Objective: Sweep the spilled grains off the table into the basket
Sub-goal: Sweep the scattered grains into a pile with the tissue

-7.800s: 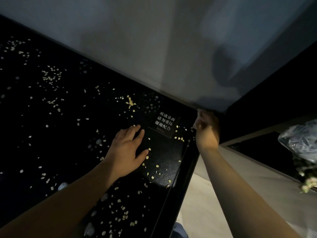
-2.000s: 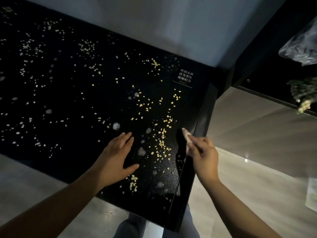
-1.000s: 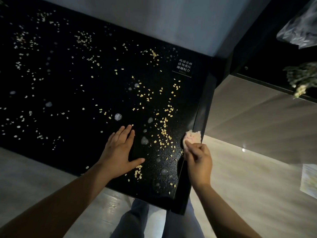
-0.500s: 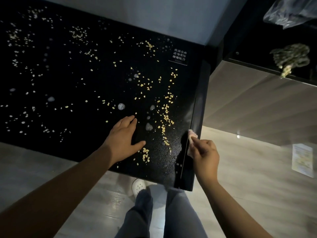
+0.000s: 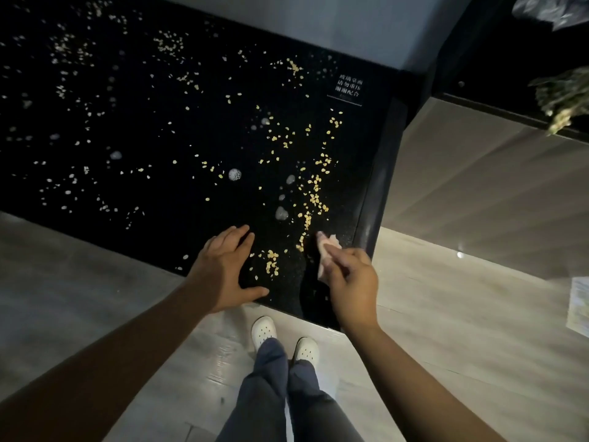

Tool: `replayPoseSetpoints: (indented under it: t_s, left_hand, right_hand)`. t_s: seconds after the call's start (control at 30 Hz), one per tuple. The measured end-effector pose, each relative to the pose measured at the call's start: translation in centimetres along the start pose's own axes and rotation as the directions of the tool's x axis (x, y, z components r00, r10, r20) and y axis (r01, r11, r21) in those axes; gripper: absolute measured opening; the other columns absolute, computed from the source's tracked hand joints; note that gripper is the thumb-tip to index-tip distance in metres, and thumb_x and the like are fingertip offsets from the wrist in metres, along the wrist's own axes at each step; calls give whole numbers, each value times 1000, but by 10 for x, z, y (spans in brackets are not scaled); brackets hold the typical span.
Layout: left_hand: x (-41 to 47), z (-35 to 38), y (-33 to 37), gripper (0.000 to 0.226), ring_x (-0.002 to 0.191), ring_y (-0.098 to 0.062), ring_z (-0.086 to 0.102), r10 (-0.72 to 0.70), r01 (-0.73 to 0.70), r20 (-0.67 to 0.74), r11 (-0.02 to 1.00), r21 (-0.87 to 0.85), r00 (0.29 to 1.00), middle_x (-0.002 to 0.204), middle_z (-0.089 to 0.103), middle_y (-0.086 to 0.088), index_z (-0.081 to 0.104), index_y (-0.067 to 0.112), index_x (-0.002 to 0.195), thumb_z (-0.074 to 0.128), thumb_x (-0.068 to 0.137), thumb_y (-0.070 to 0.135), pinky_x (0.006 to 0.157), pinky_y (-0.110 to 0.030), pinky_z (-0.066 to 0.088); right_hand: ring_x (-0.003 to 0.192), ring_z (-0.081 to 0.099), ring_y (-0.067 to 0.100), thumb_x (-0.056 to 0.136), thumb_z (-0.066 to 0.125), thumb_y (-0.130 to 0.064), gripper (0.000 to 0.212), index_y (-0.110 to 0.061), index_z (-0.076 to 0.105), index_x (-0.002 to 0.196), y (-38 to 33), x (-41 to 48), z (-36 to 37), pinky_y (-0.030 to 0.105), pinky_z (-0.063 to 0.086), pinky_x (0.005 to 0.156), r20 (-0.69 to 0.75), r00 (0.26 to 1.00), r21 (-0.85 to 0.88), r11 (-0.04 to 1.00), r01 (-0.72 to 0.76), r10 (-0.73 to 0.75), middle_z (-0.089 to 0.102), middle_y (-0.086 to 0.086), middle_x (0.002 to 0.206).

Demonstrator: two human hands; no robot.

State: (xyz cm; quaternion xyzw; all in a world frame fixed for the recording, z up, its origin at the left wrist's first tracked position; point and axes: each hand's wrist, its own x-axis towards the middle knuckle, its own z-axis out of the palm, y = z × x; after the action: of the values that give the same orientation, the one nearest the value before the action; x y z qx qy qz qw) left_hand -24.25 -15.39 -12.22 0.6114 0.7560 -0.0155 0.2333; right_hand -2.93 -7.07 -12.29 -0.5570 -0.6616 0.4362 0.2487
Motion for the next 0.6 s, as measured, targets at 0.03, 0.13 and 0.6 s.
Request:
replayPoseSetpoints:
  t_s: [0.03, 0.13, 0.6]
  left_hand:
    - [0, 1, 0, 113, 145, -23, 7, -2, 2, 0, 1000, 2, 1000, 158, 11, -5, 16, 12, 150, 60, 68, 74, 116, -37, 7]
    - [-1, 3, -1, 113, 145, -24, 9, -4, 4, -5, 1000, 4, 1000, 158, 13, -6, 17, 11, 150, 67, 66, 69, 116, -39, 9]
    - [3, 6, 2, 117, 146, -22, -5, -33, 27, 72, 996, 87, 997, 159, -4, -4, 1, 13, 151, 61, 70, 71, 119, -42, 5]
  right_hand:
    - [87, 52, -3, 89, 64, -7, 26, -15, 70, 113, 2, -6, -7, 0, 36, 74, -68, 998, 8, 1000, -1, 1, 56, -2, 92]
    - [85, 54, 5, 89, 64, -3, 26, -13, 70, 112, 16, -23, -27, 1, 37, 73, -185, 982, -22, 999, 36, -39, 55, 0, 89]
    - [92, 45, 11, 84, 63, 6, 50, -19, 63, 127, 31, -59, 51, 18, 41, 87, -137, 989, -196, 980, 31, -59, 50, -3, 98]
